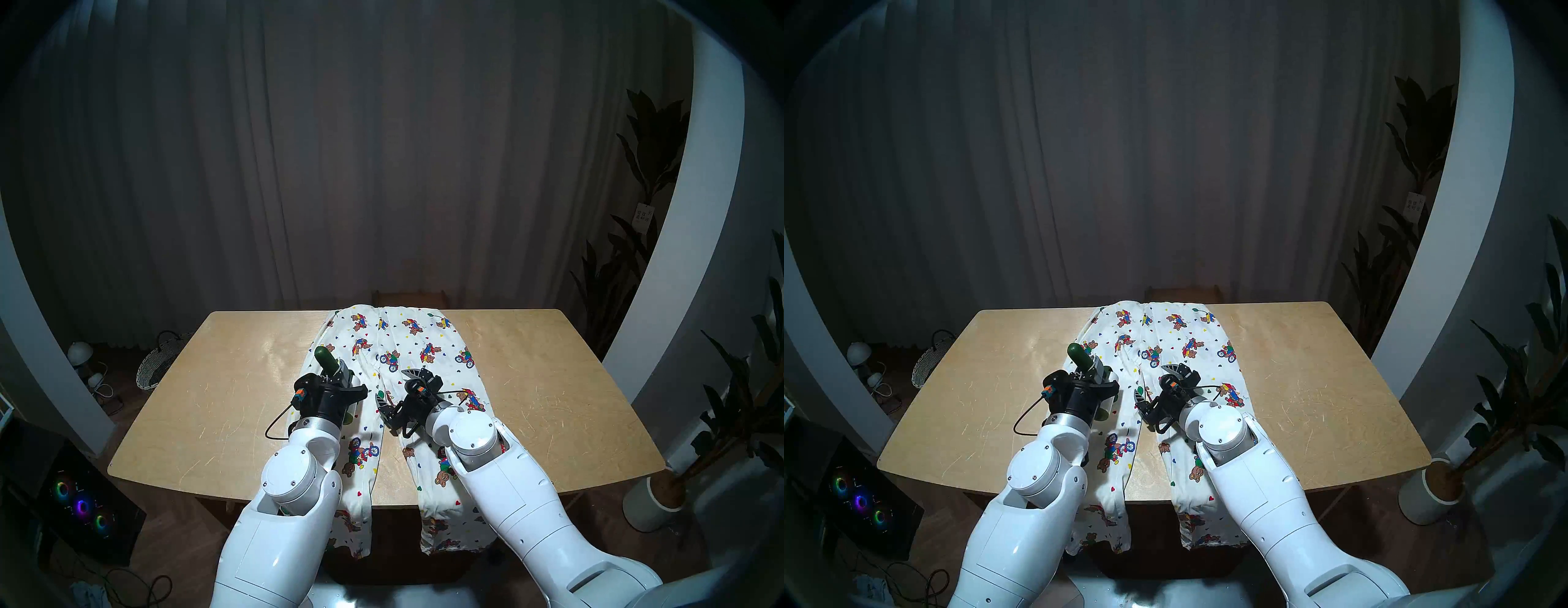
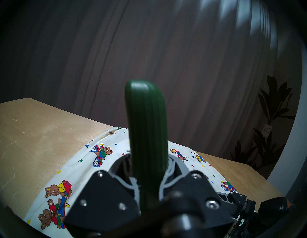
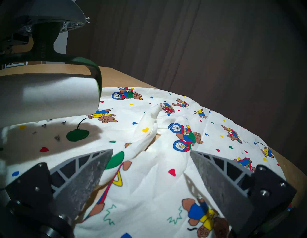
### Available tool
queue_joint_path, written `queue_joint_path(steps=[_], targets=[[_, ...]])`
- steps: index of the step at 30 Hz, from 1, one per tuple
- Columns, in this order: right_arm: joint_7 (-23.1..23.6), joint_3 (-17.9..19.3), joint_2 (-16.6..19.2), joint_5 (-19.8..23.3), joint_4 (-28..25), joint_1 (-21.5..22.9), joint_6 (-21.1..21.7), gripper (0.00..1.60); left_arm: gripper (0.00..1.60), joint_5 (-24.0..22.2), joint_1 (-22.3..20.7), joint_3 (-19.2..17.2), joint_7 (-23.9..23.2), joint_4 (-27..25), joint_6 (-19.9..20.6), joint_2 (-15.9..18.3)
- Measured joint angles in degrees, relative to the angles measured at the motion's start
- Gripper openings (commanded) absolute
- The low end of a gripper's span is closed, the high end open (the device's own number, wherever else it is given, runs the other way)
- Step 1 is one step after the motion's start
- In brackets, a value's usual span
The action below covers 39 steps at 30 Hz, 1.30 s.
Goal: Remove lint and debris from pants with a lint roller
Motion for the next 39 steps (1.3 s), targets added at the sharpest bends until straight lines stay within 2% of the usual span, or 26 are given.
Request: queue_joint_path(steps=[10, 15, 30, 33, 39], targets=[[1.13, -0.87, 0.72, -0.68, -1.22, 0.42, 2.68, 1.60, 0.00, 0.81, -0.59, 0.01, 1.25, 0.36, 1.77, 0.11], [1.36, -1.11, 0.89, -1.01, -1.50, 0.59, 3.42, 1.60, 0.00, 1.33, -1.16, 0.62, 1.38, 1.58, 0.81, -0.22], [1.24, -1.39, 1.44, -1.94, 0.20, 2.16, 1.68, 1.60, 0.00, -0.19, -2.13, 1.71, 1.05, 2.74, -0.07, -1.87], [1.22, -1.40, 1.45, -1.94, 0.67, 2.44, 1.14, 1.60, 0.00, 1.17, -2.24, 2.33, 1.59, 3.27, -0.51, -1.91], [1.24, -1.33, 1.46, -1.75, 1.20, 2.69, 0.44, 1.60, 0.00, 8.03, -2.44, 4.57, 5.12, 5.67, -2.93, -1.84]])
